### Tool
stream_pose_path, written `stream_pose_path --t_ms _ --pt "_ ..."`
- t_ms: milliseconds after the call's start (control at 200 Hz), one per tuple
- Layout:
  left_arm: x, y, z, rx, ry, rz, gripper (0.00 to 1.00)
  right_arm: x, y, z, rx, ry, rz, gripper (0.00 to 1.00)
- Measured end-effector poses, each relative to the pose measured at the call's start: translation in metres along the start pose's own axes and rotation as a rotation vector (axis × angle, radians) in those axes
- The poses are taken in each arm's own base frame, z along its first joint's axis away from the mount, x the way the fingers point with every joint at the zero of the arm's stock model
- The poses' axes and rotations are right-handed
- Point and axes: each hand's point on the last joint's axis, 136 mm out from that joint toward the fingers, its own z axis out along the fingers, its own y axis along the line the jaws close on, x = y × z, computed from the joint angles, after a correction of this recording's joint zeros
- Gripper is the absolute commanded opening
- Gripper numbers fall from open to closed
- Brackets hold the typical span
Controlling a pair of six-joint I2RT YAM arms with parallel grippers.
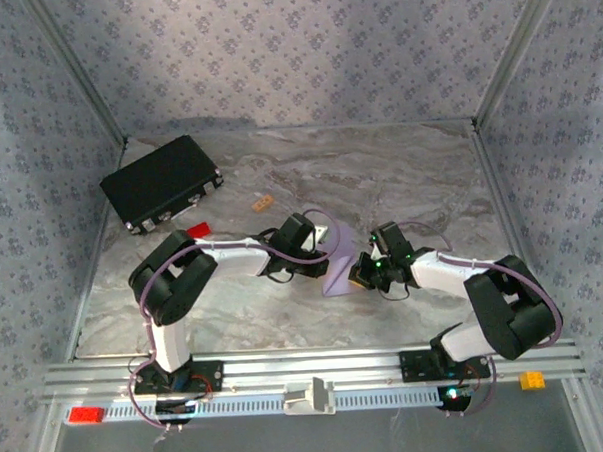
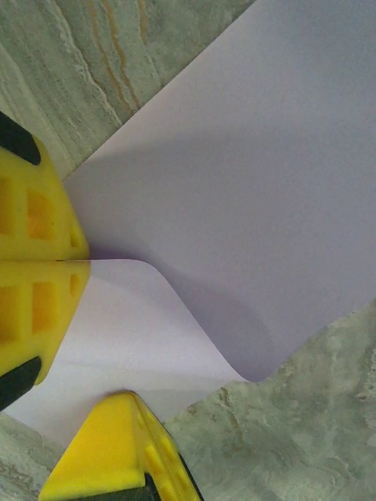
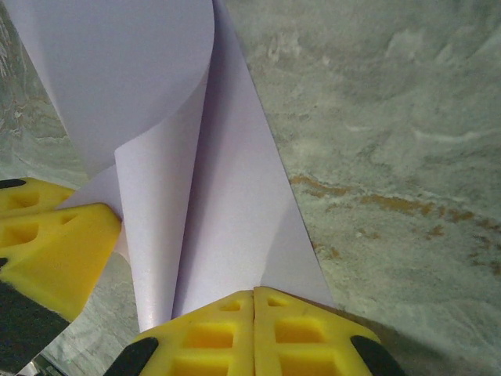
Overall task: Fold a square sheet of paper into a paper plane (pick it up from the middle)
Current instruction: Fold the triangle a second time at the center of the table.
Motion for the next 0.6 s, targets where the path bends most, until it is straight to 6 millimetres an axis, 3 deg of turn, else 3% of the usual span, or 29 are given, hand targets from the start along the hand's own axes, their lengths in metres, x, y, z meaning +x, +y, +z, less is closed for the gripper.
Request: stream_pose_path --t_ms 600 --pt "0.0007 0.0011 0.0014 -0.002 0.000 -0.008 0.00 0.0002 -0.0002 0.0002 0.002 -0.001 -0.002 0.07"
